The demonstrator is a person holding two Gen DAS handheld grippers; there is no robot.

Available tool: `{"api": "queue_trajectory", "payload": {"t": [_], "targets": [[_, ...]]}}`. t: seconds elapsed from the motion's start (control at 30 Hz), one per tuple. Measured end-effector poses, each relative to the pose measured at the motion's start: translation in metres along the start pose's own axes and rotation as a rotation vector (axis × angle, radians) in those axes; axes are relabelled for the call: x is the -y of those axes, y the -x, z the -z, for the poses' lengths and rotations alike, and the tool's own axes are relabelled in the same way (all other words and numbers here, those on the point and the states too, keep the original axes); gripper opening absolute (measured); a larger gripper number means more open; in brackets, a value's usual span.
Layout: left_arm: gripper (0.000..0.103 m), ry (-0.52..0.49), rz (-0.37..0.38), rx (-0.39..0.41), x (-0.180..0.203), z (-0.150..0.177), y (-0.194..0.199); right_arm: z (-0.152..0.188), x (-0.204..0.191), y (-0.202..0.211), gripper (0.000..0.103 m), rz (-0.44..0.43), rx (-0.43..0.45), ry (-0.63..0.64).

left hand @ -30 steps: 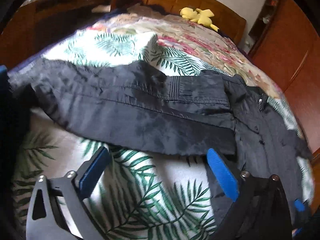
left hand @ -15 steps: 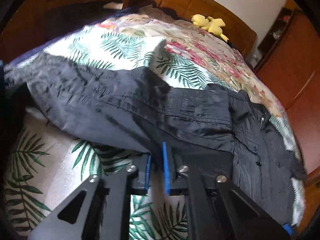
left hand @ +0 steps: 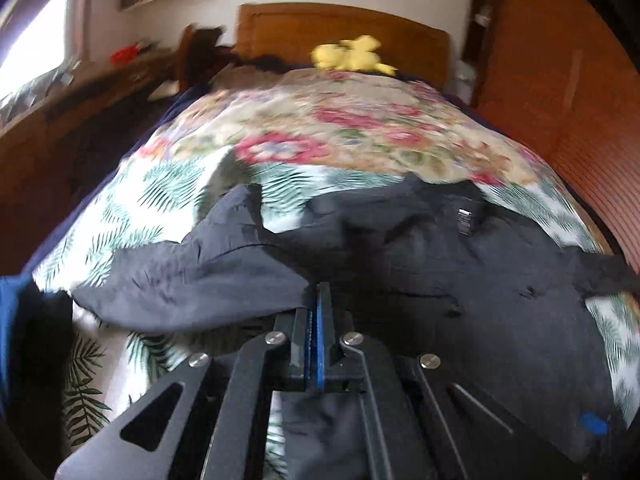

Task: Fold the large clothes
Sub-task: 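Lift the held sleeve with the left gripper and fold it across the jacket front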

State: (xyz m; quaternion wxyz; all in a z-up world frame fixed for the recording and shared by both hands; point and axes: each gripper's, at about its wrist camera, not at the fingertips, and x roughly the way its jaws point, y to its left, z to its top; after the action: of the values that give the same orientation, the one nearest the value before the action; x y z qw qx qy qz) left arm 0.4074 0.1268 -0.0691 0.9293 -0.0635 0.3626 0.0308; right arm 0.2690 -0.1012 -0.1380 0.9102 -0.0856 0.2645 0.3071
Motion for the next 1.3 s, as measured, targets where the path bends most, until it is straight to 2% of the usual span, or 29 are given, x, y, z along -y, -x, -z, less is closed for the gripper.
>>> {"api": "queue_trajectory", "payload": {"t": [0.1, 0.2, 0.3, 0.4, 0.53, 0.77, 0.97, 1.3], "targets": [[0.000, -0.097, 0.017, -0.015, 0.038, 0.006, 0.010, -0.002, 0.013, 0.014, 0.103, 0.044, 0.037, 0.001], [0.000, -0.154, -0.003, -0.032, 0.058, 0.015, 0.010, 0.001, 0.024, 0.023, 0.103, 0.081, 0.050, 0.005], [0.000, -0.166, -0.037, -0.071, 0.064, 0.020, 0.001, 0.006, 0.035, 0.026, 0.103, 0.108, 0.044, 0.001], [0.000, -0.141, -0.035, -0.117, 0.062, 0.020, -0.009, 0.014, 0.047, 0.026, 0.103, 0.126, 0.028, -0.003], [0.001, -0.163, -0.057, -0.136, 0.057, 0.025, -0.007, 0.019, 0.060, 0.027, 0.103, 0.108, 0.018, -0.047], [0.013, -0.143, -0.023, -0.147, 0.028, 0.048, 0.016, 0.021, 0.055, 0.029, 0.103, 0.129, 0.027, -0.010], [0.029, -0.109, -0.068, -0.118, -0.012, 0.059, 0.030, 0.021, 0.046, 0.023, 0.103, 0.136, 0.020, 0.017], [0.034, 0.104, -0.064, -0.178, -0.083, 0.078, -0.018, 0.023, 0.049, 0.024, 0.103, 0.145, 0.036, 0.005]]}}
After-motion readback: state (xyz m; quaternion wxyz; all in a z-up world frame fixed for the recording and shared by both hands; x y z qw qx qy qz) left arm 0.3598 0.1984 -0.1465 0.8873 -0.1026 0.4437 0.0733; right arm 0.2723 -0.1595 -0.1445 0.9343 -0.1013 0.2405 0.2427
